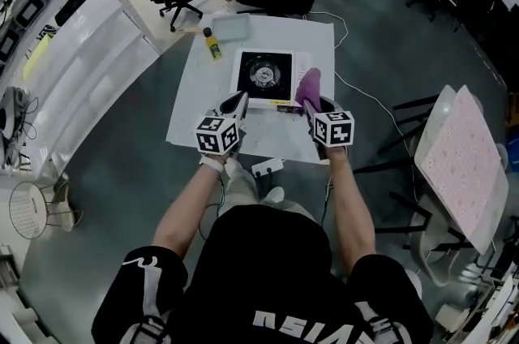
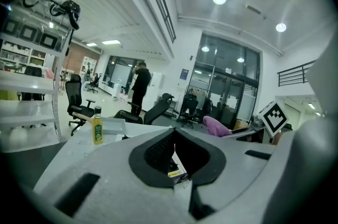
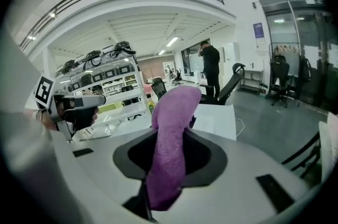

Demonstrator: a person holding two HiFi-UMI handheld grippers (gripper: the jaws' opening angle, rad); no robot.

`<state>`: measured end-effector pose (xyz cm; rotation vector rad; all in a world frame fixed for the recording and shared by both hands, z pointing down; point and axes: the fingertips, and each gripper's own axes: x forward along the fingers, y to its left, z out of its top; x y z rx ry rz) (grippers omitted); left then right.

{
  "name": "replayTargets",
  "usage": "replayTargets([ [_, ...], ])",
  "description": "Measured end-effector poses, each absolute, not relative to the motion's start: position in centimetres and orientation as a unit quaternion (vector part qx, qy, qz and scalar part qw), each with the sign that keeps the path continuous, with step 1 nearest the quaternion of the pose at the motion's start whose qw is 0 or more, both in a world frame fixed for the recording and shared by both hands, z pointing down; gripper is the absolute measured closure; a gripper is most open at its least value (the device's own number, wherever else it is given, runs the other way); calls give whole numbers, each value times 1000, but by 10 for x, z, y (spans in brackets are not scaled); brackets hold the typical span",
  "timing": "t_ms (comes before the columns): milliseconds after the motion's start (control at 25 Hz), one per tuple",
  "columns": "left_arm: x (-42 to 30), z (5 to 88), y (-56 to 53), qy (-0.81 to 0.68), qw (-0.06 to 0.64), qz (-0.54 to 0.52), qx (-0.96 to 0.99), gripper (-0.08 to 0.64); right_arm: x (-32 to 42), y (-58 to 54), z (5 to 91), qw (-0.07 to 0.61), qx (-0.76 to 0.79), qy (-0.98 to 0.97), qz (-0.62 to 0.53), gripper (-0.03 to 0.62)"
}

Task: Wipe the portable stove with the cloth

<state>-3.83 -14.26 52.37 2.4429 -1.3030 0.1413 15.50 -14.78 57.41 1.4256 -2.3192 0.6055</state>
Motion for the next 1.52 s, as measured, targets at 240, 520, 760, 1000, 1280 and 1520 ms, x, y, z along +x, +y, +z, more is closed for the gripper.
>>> replayTargets([
  [240, -48, 507, -144, -474, 170, 37, 863, 551, 169, -143, 542, 156, 513, -824, 183, 477],
  [520, -45, 503, -149, -475, 167, 34, 863, 551, 178, -140, 535, 147, 520, -822, 178, 477],
  [760, -44, 506, -152, -472, 169, 38, 864, 551, 179, -141, 534, 142, 524, -821, 179, 477],
  [1000, -44, 507, -155, -470, 169, 40, 865, 551, 178, -141, 535, 140, 524, -820, 180, 477],
  [1280, -45, 509, -160, -467, 171, 44, 867, 551, 177, -142, 541, 144, 526, -818, 185, 478],
  [1520, -35, 535, -155, -455, 187, 62, 869, 551, 184, -132, 587, 173, 530, -804, 208, 477],
])
